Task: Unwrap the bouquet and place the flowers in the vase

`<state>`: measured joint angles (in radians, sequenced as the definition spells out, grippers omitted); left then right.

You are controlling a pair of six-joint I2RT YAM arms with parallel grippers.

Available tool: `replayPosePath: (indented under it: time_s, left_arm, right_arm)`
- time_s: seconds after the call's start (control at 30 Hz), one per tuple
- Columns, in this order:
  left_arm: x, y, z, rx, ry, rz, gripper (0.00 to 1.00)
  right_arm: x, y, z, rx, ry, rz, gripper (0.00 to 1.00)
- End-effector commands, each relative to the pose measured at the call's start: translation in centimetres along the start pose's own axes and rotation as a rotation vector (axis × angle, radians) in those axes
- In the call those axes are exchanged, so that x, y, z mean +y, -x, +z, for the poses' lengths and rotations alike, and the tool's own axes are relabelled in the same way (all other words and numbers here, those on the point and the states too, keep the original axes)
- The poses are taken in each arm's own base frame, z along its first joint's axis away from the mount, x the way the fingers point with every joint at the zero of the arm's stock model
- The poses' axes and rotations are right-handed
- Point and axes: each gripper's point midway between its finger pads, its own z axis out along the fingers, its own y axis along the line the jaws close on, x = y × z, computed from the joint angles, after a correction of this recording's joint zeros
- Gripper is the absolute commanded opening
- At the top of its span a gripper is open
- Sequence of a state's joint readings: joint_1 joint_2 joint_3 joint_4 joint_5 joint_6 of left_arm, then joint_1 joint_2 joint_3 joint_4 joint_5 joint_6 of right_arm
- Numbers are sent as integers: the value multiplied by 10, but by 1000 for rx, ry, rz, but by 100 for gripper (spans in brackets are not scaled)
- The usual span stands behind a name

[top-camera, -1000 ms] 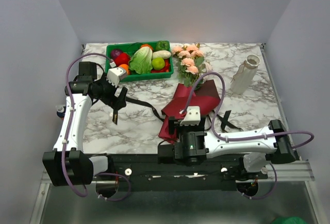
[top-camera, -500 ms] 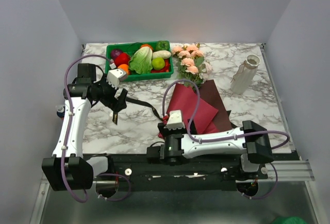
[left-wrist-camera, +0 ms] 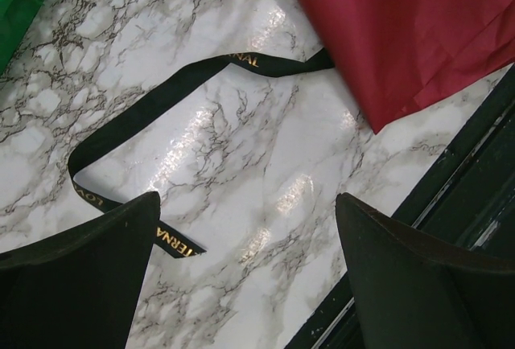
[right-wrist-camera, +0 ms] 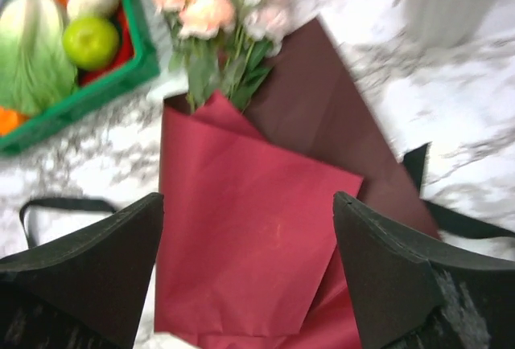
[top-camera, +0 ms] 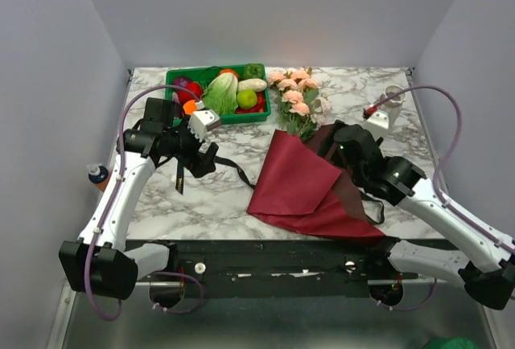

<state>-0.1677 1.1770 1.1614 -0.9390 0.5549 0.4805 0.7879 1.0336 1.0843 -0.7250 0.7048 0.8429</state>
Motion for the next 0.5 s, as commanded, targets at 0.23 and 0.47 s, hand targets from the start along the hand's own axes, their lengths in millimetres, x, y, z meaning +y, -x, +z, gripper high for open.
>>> replayPosePath:
  time_s: [0.23,0.47]
  left_arm:
    - [8,22,-17,-48,83,10,99]
    - [6,24,-24,-49,87,21,99]
  right_arm:
    - [-33,-142,57,371,28,96,75]
    - [-38,-149,69,358,50,140,75]
